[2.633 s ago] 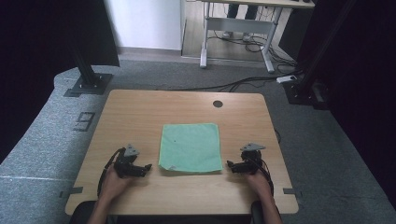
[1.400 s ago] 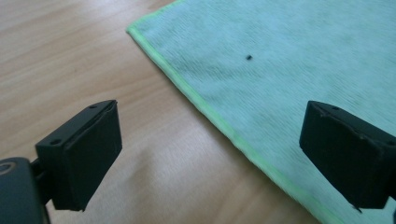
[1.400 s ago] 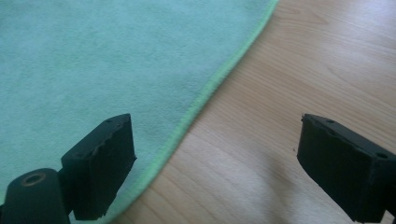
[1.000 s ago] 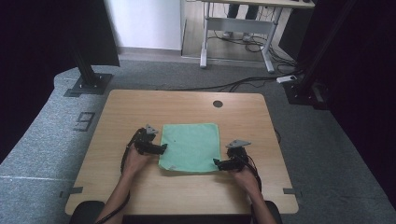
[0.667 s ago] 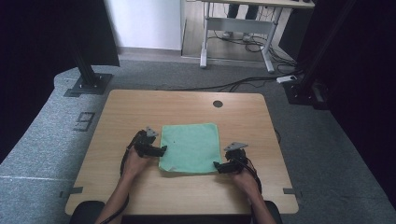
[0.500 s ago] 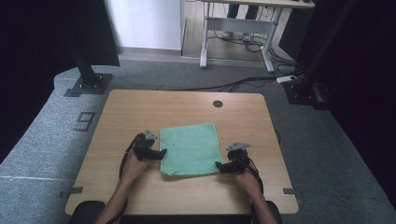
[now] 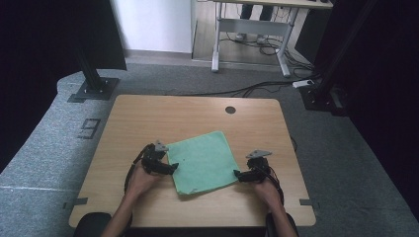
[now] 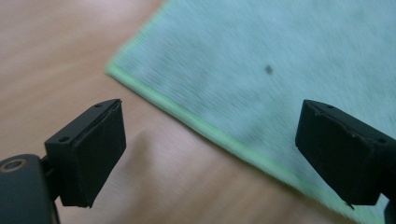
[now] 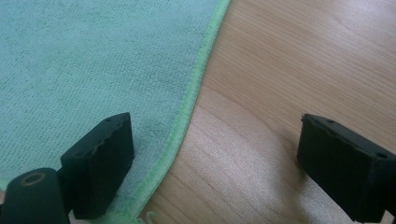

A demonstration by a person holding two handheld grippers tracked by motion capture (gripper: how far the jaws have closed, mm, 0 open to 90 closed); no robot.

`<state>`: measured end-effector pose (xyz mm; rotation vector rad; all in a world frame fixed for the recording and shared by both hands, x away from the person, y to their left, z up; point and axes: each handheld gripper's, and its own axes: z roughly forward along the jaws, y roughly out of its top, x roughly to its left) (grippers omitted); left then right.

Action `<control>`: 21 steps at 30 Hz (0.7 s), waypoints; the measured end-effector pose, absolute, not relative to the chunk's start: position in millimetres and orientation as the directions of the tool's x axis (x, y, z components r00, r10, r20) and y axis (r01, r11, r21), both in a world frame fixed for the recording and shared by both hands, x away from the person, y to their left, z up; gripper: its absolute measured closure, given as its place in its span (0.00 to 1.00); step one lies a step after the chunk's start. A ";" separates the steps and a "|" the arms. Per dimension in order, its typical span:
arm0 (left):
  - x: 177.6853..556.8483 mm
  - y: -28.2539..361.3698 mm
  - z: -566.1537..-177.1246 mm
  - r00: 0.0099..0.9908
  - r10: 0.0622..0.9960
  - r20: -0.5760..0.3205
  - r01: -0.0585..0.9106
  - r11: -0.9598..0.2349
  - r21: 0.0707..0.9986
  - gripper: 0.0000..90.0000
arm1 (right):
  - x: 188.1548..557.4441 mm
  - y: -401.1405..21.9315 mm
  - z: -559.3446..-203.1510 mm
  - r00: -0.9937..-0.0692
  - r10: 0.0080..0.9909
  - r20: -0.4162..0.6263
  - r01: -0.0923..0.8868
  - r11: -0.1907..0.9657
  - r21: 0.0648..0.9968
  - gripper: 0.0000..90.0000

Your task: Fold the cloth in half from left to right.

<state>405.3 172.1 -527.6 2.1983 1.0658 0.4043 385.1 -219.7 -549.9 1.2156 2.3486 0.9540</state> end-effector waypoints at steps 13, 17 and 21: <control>448.2 193.7 -521.0 0.555 0.832 0.004 0.597 -0.402 0.694 0.35 | 384.6 -220.7 -551.3 -0.577 0.816 0.017 0.590 0.403 0.700 0.11; 454.6 196.2 -526.9 0.534 0.846 0.004 0.610 -0.389 0.690 0.38 | 384.5 -220.9 -551.6 -0.579 0.815 0.017 0.588 0.403 0.702 0.10; 461.2 198.7 -532.6 0.524 0.852 0.001 0.614 -0.378 0.693 0.42 | 384.5 -221.1 -551.8 -0.579 0.815 0.017 0.586 0.403 0.703 0.10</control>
